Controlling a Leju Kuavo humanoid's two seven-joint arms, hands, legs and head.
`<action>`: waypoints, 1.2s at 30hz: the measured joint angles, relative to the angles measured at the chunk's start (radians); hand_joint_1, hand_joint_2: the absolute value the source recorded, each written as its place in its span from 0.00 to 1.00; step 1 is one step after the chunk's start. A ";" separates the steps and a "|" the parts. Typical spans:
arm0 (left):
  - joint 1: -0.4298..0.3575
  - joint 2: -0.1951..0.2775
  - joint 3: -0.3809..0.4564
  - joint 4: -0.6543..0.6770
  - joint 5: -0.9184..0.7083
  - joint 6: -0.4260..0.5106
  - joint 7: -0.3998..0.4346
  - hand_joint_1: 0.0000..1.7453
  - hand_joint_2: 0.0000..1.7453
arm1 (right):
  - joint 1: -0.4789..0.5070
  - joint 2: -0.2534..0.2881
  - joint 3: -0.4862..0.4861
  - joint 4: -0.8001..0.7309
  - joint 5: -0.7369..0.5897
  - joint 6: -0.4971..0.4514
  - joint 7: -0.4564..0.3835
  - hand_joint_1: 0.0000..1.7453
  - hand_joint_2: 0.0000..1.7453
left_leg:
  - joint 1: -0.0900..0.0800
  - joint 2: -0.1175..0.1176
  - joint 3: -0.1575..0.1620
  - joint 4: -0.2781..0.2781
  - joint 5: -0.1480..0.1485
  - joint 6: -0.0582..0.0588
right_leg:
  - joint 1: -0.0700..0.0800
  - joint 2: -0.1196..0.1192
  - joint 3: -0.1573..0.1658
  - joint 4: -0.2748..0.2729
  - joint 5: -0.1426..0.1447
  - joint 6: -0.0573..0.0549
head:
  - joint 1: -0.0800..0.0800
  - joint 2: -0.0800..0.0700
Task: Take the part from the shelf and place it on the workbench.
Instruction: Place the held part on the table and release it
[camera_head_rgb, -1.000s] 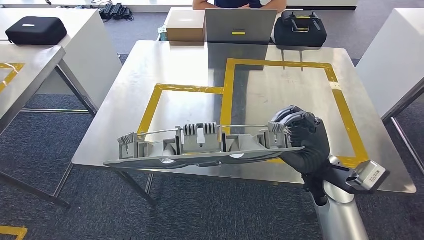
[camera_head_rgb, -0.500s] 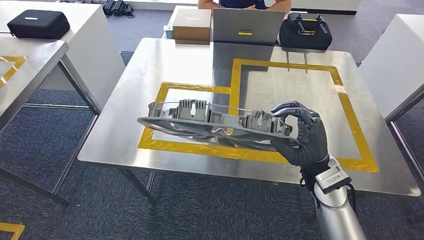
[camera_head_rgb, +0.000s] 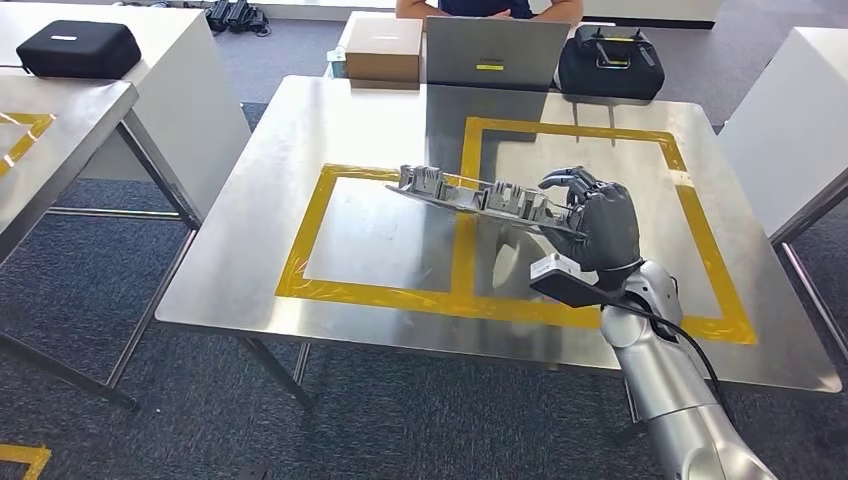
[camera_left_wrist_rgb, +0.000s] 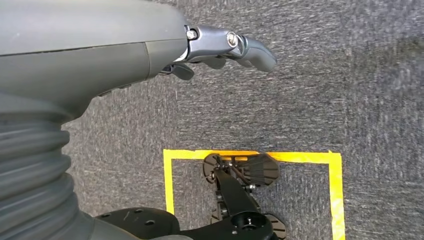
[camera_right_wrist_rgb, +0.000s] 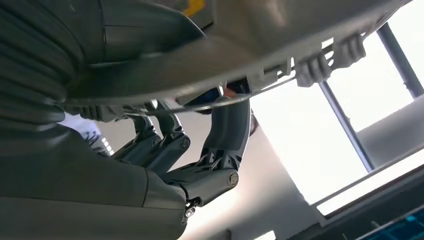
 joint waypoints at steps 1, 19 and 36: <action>-0.001 0.000 0.000 0.000 -0.002 0.001 0.000 0.00 1.00 | -0.022 0.001 0.002 0.043 0.029 -0.020 0.017 1.00 1.00 | 0.000 0.000 0.000 0.000 0.000 0.000 | 0.000 0.000 0.000 0.000 0.000 0.000 | 0.000 0.000; -0.011 0.000 -0.034 -0.001 -0.033 0.018 -0.027 0.00 1.00 | -0.218 0.006 0.037 0.647 0.339 -0.246 0.365 1.00 1.00 | -0.001 -0.002 0.000 0.000 0.001 0.001 | -0.001 -0.001 0.000 0.000 0.000 0.001 | 0.000 0.000; -0.020 0.000 -0.043 -0.001 -0.049 0.018 -0.027 0.00 1.00 | -0.219 -0.083 -0.019 0.711 0.388 -0.277 0.571 1.00 1.00 | -0.002 -0.002 0.000 0.000 0.001 0.001 | -0.002 -0.001 0.000 0.000 0.001 0.001 | 0.000 0.000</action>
